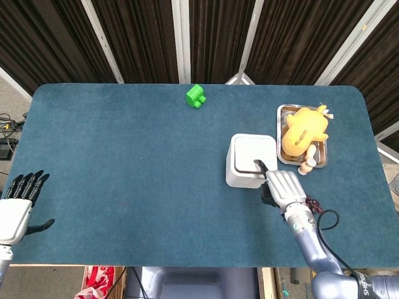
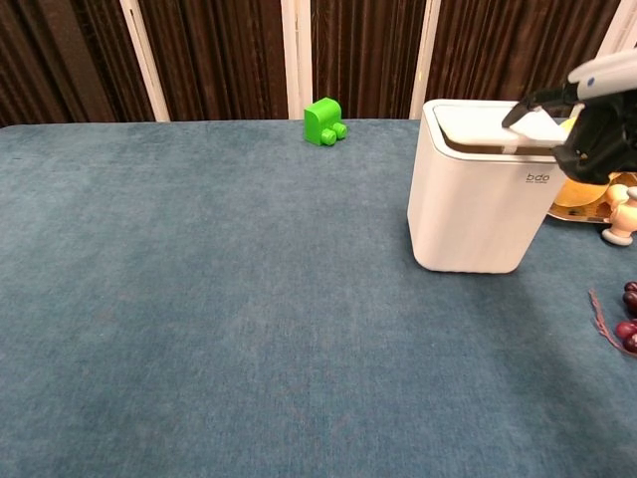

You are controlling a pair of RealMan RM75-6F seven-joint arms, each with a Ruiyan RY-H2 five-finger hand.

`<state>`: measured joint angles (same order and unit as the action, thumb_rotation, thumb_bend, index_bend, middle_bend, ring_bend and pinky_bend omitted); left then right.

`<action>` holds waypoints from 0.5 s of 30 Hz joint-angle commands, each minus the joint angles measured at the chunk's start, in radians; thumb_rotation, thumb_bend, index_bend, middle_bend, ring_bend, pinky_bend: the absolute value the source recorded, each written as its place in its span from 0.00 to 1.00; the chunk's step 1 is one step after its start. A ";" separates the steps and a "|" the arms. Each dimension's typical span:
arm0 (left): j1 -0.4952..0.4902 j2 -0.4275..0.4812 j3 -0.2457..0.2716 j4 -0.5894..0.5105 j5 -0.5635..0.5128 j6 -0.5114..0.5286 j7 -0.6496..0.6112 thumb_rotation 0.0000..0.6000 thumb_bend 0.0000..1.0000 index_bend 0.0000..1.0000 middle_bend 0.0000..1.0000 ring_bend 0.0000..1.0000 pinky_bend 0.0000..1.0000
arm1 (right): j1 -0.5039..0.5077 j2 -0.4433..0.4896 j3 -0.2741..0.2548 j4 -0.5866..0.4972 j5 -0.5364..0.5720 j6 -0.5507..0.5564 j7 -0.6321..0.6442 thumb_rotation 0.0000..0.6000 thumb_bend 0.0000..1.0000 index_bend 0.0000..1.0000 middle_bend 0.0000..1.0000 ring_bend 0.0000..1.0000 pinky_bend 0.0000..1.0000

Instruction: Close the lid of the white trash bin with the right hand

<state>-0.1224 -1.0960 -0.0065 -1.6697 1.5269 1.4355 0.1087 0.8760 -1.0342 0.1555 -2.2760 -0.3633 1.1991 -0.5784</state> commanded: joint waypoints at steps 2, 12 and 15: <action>0.001 0.000 0.001 -0.002 0.003 0.003 0.001 1.00 0.00 0.00 0.00 0.00 0.00 | -0.001 -0.008 -0.036 0.012 0.032 -0.032 -0.014 1.00 0.75 0.10 0.78 0.81 0.77; 0.003 0.000 0.002 -0.003 0.009 0.009 -0.001 1.00 0.00 0.00 0.00 0.00 0.00 | -0.016 -0.017 -0.031 0.002 -0.030 0.004 0.016 1.00 0.75 0.10 0.78 0.81 0.77; 0.004 0.001 0.001 -0.002 0.008 0.011 -0.002 1.00 0.00 0.00 0.00 0.00 0.00 | -0.037 0.007 0.001 -0.006 -0.122 0.054 0.049 1.00 0.75 0.10 0.78 0.81 0.77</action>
<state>-0.1185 -1.0954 -0.0052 -1.6718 1.5348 1.4462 0.1064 0.8561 -1.0459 0.1314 -2.2734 -0.4280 1.2167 -0.5561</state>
